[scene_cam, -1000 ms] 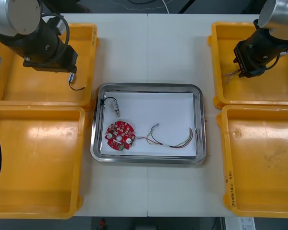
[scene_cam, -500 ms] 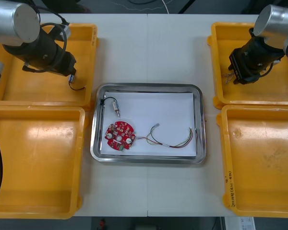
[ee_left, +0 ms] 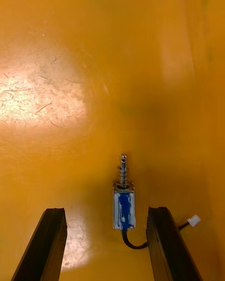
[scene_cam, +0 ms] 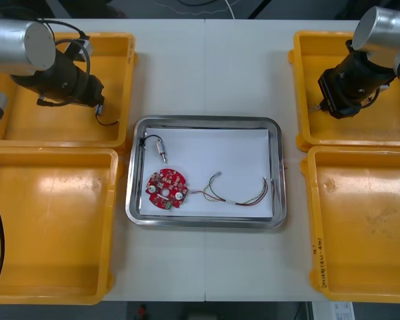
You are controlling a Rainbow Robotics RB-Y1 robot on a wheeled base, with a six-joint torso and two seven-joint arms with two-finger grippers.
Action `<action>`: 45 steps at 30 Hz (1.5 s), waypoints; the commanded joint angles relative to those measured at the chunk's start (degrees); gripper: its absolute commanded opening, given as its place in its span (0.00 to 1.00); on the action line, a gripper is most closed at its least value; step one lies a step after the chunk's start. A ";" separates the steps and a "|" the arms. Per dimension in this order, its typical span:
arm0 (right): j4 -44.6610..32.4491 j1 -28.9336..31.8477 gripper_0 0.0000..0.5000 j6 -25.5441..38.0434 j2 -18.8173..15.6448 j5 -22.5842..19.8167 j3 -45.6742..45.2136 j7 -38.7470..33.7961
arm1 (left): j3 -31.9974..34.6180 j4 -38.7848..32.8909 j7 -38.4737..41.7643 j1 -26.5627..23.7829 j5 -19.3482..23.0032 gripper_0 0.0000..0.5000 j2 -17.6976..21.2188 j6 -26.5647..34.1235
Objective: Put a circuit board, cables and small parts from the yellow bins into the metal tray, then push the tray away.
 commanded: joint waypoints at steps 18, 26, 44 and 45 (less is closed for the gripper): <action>-32.57 3.37 0.00 35.55 -2.83 1.21 1.94 2.41 | -5.28 1.52 -2.45 1.64 1.06 1.00 -0.42 -7.93; -51.64 7.59 0.00 47.46 -2.83 -5.03 2.29 5.05 | -5.98 1.52 -2.45 3.05 1.24 1.00 -0.42 -8.37; -81.88 16.46 0.00 47.46 -3.45 -17.60 18.03 20.61 | -6.15 1.43 -2.28 4.01 1.50 0.00 -0.42 -10.13; -82.40 16.55 0.00 47.46 -3.53 -17.95 18.64 21.49 | -5.89 1.43 -2.45 4.01 1.50 0.00 -0.42 -9.95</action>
